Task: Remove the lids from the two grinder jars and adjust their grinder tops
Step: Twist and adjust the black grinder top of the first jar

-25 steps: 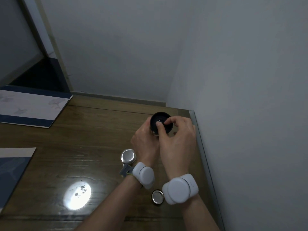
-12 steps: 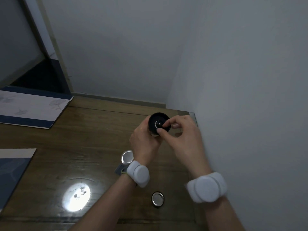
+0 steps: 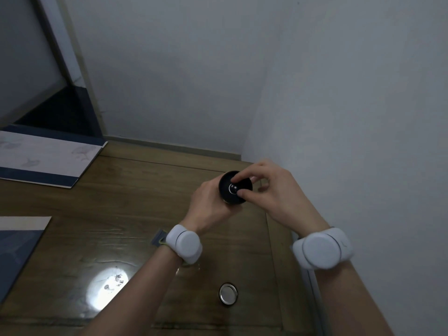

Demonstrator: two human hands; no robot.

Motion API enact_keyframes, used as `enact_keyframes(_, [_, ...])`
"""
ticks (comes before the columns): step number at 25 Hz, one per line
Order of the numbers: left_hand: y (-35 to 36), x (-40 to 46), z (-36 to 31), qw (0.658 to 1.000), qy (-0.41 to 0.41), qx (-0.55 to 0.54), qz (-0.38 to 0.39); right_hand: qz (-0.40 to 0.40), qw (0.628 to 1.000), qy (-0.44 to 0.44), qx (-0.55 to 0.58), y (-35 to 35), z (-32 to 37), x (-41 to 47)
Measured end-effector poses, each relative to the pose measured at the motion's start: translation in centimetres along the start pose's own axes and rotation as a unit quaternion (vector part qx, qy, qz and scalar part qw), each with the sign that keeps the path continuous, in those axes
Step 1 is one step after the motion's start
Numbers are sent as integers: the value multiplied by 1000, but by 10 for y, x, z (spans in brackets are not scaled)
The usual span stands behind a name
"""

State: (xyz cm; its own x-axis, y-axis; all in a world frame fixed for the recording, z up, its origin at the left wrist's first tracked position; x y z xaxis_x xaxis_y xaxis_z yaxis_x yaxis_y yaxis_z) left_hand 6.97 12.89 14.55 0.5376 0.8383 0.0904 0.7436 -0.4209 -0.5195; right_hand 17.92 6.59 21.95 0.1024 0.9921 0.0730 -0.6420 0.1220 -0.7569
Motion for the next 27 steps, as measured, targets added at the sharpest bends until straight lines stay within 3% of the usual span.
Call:
enact_keyframes(8, [5,-2,5,1000,-10,4,15,12,999,29,-7,5,-5,2])
enact_keyframes(18, [6,-8,10,995,-44,-29,-85,-97,990,90,40,16,-14,-11])
enact_keyframes(27, [5,-12,7,991,-51,-33,-123,-184,972,127,70,22,-10,-29])
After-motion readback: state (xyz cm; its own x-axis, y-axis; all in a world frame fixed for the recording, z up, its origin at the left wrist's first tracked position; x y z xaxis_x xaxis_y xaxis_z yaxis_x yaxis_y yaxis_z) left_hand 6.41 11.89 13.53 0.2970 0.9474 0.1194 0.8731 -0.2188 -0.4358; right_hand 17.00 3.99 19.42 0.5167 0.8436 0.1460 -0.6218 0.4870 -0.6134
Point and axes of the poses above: each hand's wrist, its own x-axis towards the middle knuckle, its own y-axis out of the palm, z = x × y, the point moved 9 cm from there along x, towards the middle knuckle, and after that the axes turned 5 degrees about z, right-handed, at the moved point
